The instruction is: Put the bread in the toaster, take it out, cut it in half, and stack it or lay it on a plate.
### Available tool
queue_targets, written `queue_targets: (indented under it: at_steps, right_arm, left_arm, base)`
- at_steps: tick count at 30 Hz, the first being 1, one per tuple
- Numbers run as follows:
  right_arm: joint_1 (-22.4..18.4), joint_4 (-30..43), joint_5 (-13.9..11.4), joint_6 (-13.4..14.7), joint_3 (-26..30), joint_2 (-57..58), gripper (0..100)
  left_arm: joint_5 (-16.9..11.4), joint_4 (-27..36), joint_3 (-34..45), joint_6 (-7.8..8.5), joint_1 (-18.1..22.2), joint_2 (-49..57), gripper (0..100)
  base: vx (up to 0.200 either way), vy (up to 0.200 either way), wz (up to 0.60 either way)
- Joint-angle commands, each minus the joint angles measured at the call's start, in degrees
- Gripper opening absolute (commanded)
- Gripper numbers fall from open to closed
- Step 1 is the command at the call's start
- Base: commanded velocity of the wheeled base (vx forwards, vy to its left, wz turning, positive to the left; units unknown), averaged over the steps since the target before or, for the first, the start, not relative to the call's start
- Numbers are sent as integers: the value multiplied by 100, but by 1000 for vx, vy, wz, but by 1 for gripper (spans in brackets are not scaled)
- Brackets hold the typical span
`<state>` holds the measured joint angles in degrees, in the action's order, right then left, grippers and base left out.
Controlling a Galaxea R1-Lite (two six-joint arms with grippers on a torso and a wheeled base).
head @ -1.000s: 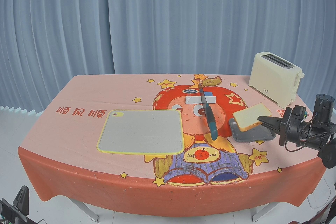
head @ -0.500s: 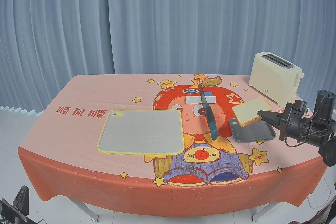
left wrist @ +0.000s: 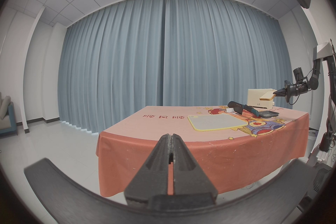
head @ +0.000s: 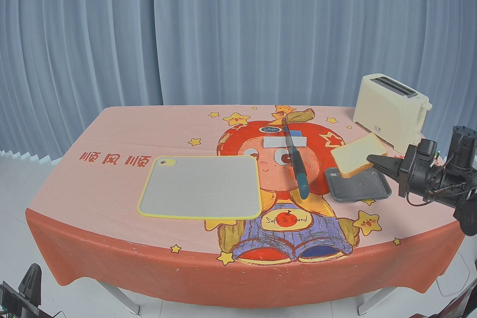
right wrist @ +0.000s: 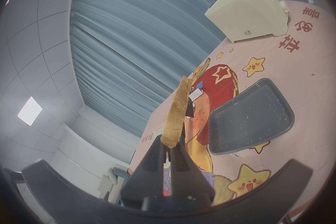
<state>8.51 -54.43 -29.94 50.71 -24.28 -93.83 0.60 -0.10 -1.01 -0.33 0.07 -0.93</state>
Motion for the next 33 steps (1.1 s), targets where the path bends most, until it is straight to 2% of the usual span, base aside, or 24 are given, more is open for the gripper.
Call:
queue_targets:
  at_steps: [1, 25, 29, 30, 32, 33]
  right_arm:
    - [2, -6, -3, 0, 11, 102, 0]
    - [-7, -6, 6, -53, 11, 102, 0]
    - [-77, 20, 6, -422, 29, 181, 0]
    - [-77, 47, 41, -633, 64, 216, 0]
    - [-69, 55, 182, -879, 117, 251, 0]
    - [-51, 47, 349, -1063, 152, 269, 0]
  left_arm:
    - [2, -8, 101, -2, 1, 93, 0]
    - [2, 1, 101, -2, 1, 93, 0]
    - [2, -8, 101, -2, 1, 93, 0]
    - [2, -8, 101, -11, 1, 93, 0]
    - [2, 1, 101, -2, 1, 93, 0]
    - [2, 1, 101, -2, 1, 93, 0]
  base:
    - [0, 0, 0]
    - [0, 0, 0]
    - [0, 0, 0]
    - [0, 0, 0]
    - [0, 0, 0]
    - [0, 0, 0]
